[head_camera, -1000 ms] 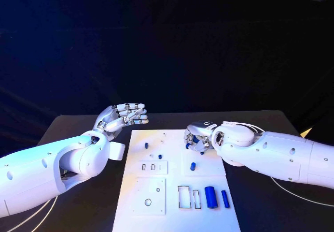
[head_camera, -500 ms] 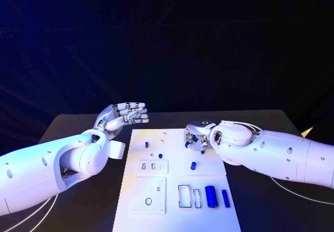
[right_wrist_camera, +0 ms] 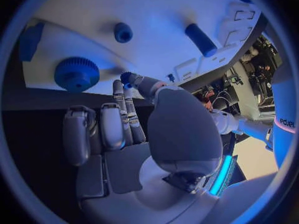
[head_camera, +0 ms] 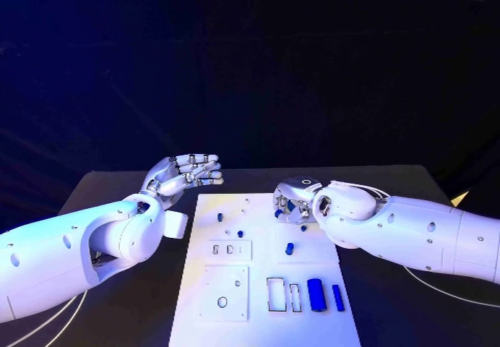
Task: Assemble the parts on the task board
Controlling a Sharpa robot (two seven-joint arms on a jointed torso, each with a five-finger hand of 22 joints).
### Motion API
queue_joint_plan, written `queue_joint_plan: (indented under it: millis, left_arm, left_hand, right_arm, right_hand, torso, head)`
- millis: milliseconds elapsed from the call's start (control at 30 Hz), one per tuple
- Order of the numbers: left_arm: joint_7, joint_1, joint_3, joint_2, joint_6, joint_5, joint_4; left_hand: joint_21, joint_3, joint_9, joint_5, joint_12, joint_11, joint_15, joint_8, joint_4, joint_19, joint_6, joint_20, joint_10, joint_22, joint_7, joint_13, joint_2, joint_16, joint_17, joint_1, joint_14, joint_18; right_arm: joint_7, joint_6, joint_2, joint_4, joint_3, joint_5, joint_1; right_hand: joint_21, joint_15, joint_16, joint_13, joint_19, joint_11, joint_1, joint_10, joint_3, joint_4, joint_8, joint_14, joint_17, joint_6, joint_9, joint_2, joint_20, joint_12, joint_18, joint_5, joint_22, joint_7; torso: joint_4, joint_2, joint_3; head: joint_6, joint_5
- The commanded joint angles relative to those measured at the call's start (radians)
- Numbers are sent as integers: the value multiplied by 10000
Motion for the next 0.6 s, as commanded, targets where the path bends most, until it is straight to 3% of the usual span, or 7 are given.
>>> queue_joint_plan:
  millis: [33, 200, 467, 600]
  left_arm:
    - [31, 23, 11, 16, 186, -5, 43]
    - [40, 25, 11, 0, 190, 0, 41]
    - [61, 86, 12, -21, 213, 1, 103]
    - [82, 116, 16, -16, 225, 1, 149]
  left_hand:
    - [51, 8, -11, 15, -60, 68, -14, -69, 41, -86, -96, -16, -34, 13, 510, -11, 6, -37, 15, -101, -85, 3]
    - [51, 8, -11, 15, -60, 68, -14, -69, 41, -86, -96, -16, -34, 13, 510, -11, 6, -37, 15, -101, -85, 3]
    - [55, 12, -14, 16, -75, 74, -9, -77, 35, -99, -107, -11, -43, 15, 516, -10, 10, -37, 27, -98, -93, 4]
    - [55, 12, -14, 16, -75, 74, -9, -77, 35, -99, -107, -11, -43, 15, 516, -10, 10, -37, 27, -98, -93, 4]
  right_arm:
    - [-43, -1315, 28, 62, 3, 32, -1]
    - [-113, -1799, 156, 80, 7, 105, 6]
    - [-238, -1924, 669, -267, 14, 123, 45]
    - [-232, -1913, 906, -484, 17, 121, 56]
  right_hand:
    - [21, -82, 12, 26, 7, -36, 85, 133, 103, -25, 124, 266, -65, 108, 153, 242, -28, 35, -162, 113, 717, -23]
    - [35, -86, 27, 30, 20, -41, 101, 146, 108, -46, 145, 268, -49, 118, 181, 249, -34, 30, -167, 117, 740, -24]
    - [28, -79, 42, 21, 8, -17, 99, 103, 111, -88, 151, 267, -49, 58, 240, 226, -39, -28, -165, 132, 736, 5]
    - [35, -66, 58, 17, 13, -1, 59, 83, 100, -81, 144, 269, -38, 15, 267, 209, -34, -56, -169, 113, 751, 20]
  torso:
    - [16, 9, -8]
    - [-2, 24, 8]
    - [28, 67, -4]
    - [78, 116, -29]
  head:
    - [33, 16]
    - [47, 82]
    - [39, 112]
    - [62, 82]
